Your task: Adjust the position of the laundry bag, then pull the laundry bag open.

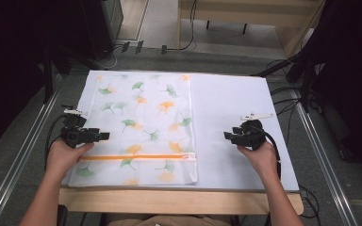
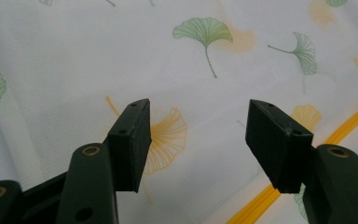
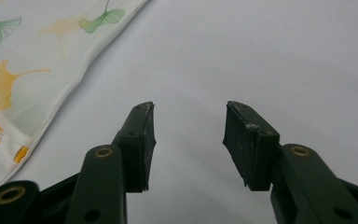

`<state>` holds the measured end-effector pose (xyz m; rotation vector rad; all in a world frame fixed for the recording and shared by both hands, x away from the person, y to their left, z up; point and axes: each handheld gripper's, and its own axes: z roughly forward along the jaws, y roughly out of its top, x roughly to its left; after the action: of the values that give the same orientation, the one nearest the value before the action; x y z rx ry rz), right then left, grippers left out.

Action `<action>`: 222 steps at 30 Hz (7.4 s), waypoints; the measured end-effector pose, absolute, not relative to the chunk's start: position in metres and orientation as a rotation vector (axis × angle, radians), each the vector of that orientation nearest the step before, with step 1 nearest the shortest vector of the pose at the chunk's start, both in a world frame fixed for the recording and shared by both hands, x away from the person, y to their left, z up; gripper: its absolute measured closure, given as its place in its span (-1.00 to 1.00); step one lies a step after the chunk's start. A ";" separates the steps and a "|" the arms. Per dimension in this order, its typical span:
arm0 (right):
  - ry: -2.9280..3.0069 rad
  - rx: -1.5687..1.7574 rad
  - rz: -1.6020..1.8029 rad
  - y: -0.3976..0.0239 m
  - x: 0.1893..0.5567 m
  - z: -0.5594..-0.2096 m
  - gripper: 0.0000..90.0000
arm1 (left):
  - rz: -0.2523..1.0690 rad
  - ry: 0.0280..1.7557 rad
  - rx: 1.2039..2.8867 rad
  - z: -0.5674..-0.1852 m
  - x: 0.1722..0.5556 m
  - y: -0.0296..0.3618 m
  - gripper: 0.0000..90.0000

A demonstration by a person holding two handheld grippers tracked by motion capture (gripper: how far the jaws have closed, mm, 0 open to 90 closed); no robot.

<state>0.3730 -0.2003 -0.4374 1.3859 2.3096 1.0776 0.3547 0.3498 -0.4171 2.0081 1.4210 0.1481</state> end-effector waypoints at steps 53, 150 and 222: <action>2.388 1.338 0.978 -0.188 0.374 -0.439 0.14 | 0.087 1.429 1.999 -0.420 0.357 0.352 -0.17; 2.582 1.189 0.949 -0.083 0.416 -0.455 1.00 | 0.129 1.578 2.000 -0.435 0.342 0.378 0.99; 2.369 1.456 1.048 -0.215 0.372 -0.436 0.21 | 0.031 1.216 2.139 -0.412 0.363 0.265 -0.12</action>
<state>0.3715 -0.2149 -0.4358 1.4561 2.3691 1.0485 0.3631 0.2649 -0.4120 2.1390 1.2159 0.0306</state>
